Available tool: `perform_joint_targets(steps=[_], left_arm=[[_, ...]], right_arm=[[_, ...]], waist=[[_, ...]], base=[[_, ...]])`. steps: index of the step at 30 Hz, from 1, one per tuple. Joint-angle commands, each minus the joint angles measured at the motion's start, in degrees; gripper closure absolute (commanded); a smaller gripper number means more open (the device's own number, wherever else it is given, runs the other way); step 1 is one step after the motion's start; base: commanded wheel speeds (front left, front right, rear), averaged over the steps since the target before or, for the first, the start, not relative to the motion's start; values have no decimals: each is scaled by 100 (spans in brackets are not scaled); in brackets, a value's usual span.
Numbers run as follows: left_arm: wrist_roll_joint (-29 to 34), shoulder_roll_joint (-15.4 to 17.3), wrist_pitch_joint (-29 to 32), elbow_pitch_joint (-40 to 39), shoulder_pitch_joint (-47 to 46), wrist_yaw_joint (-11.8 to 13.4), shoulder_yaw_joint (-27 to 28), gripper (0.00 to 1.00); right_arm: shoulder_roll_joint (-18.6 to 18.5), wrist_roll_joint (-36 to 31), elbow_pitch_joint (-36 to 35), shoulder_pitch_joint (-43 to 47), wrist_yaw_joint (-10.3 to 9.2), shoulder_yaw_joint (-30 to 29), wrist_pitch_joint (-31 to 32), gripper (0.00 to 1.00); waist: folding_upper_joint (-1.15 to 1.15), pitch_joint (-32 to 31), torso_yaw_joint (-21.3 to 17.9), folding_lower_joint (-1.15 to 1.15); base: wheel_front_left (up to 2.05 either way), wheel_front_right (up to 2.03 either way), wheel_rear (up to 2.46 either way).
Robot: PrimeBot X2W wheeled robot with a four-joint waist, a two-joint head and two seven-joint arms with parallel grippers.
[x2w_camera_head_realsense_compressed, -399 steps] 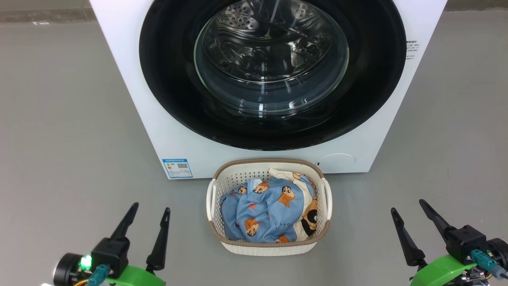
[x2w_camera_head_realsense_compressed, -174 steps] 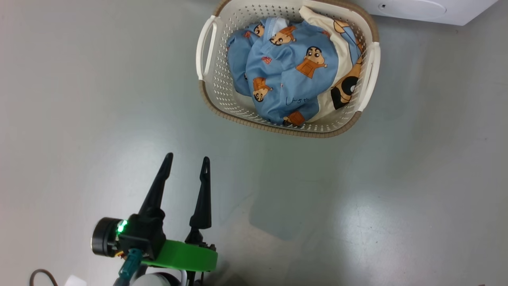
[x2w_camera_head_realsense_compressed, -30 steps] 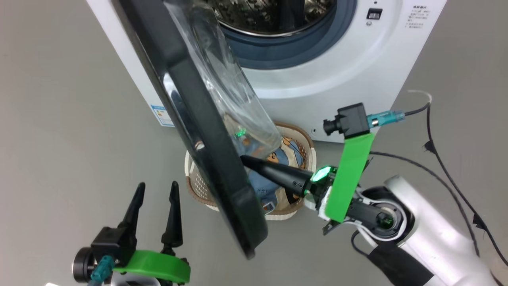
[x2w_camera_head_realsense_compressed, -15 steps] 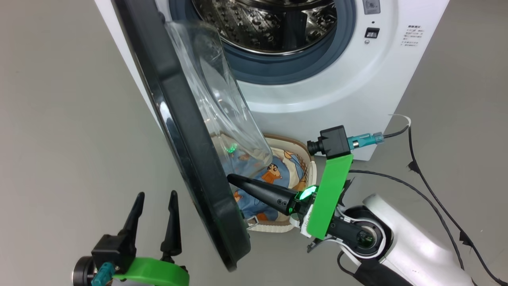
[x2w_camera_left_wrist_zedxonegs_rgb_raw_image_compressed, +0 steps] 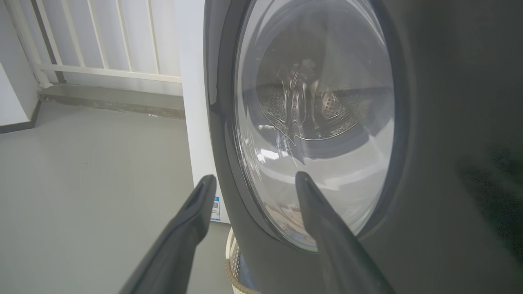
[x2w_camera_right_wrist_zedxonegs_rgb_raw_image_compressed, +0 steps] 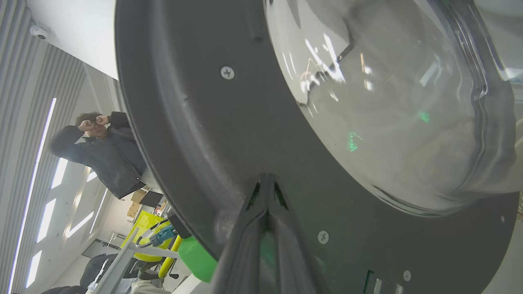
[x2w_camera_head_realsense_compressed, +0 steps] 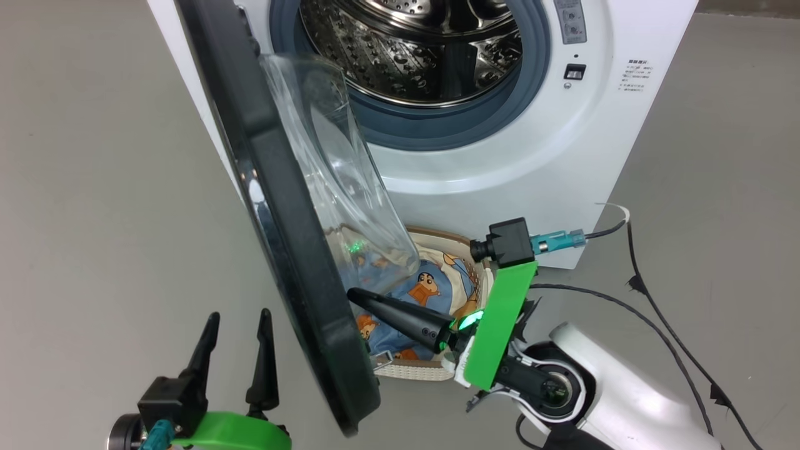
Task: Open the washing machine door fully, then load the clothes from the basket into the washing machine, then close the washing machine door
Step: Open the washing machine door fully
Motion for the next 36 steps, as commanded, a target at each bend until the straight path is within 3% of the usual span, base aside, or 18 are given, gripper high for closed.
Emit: perform_joint_targets(steps=[1,16,17,18,21,22,23,30,36], left_arm=[[-28,74,-36,-119,-61,-10,209,0],[22,74,-36,-121,-31,-11,308,0],[29,74,-36,-118,-24,-15,324,0],[38,74,-36,-113,-15,-20,343,0],[71,74,-36,-103,6,-42,407,0],[81,74,-36,-100,9,-49,428,0],[92,74,-36,-100,10,-55,449,0],[178,74,-36,-127,39,-70,609,0],[275,74,-36,-120,115,-125,726,0]], right_arm=[[191,19,-134,65,11,88,-45,100],[167,57,-113,18,11,180,-336,100],[150,48,-137,18,11,171,-379,96],[128,40,-158,24,11,164,-421,79],[22,-26,-251,39,11,157,-583,46],[-31,-74,-292,41,11,156,-664,18],[-86,-118,-344,45,11,155,-759,3],[-578,-804,-589,-43,11,287,-1911,0],[-1206,-1668,-316,-182,11,666,-3069,0]], waist=[[0,-4,-5,0],[0,-14,-114,0],[0,-23,-128,0],[0,-37,-140,0],[0,-59,-180,0],[0,-60,-192,0],[0,-59,-205,0],[0,-31,-344,0],[0,-60,-462,0]], base=[[0,0,0],[0,0,0],[0,0,0],[0,0,0],[0,0,0],[0,0,0],[0,0,0],[0,0,0],[0,0,0]])
